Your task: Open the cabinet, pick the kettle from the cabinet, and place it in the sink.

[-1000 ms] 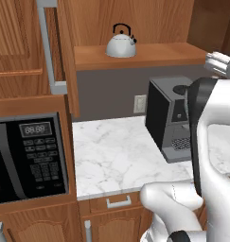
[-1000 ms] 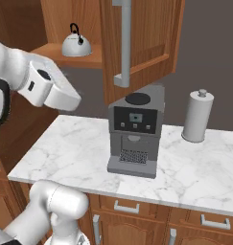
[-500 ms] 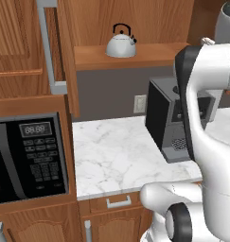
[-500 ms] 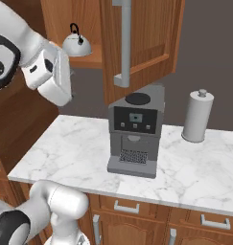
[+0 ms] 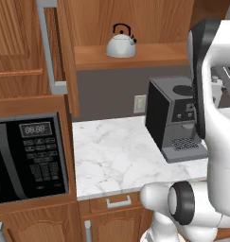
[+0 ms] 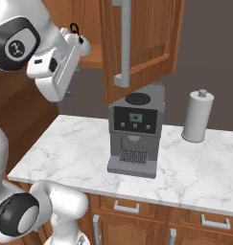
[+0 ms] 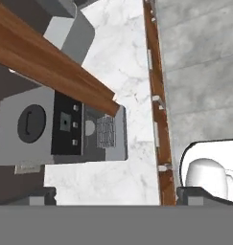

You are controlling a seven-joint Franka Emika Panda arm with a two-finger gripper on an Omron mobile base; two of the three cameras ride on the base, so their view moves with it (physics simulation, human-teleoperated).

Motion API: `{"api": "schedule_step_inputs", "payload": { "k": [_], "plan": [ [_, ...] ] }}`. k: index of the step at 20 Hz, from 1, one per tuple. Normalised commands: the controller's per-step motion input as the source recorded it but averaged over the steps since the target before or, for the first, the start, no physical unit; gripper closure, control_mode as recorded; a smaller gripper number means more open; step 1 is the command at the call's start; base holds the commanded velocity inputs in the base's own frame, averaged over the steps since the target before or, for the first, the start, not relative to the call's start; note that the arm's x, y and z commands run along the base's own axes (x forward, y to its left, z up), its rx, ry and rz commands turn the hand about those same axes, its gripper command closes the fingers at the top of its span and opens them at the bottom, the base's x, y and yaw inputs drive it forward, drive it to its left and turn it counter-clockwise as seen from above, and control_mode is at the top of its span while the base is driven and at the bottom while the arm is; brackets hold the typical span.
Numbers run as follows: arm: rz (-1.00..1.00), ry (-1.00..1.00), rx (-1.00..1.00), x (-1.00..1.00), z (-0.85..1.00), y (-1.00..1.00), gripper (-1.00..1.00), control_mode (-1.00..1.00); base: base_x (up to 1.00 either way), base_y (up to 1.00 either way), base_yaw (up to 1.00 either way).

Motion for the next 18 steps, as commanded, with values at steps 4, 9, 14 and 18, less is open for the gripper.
{"api": "schedule_step_inputs", "payload": {
  "k": [4, 9, 14, 18],
  "plan": [
    [-0.37, -0.18, 0.02, 0.3, -0.14, 0.0, -1.0, -1.0, 0.0, 0.0, 0.0],
    [-0.41, -0.2, 0.0, 0.3, -0.17, 0.0, -1.0, -1.0, 0.0, 0.0, 0.0],
    [-0.32, -0.12, 0.0, 0.32, -0.16, -0.07, -1.0, -1.0, 0.0, 0.0, 0.0],
    [-0.24, -0.06, 0.0, 0.4, -0.03, -0.08, -1.0, -1.0, 0.0, 0.0, 0.0]
  ]
}}
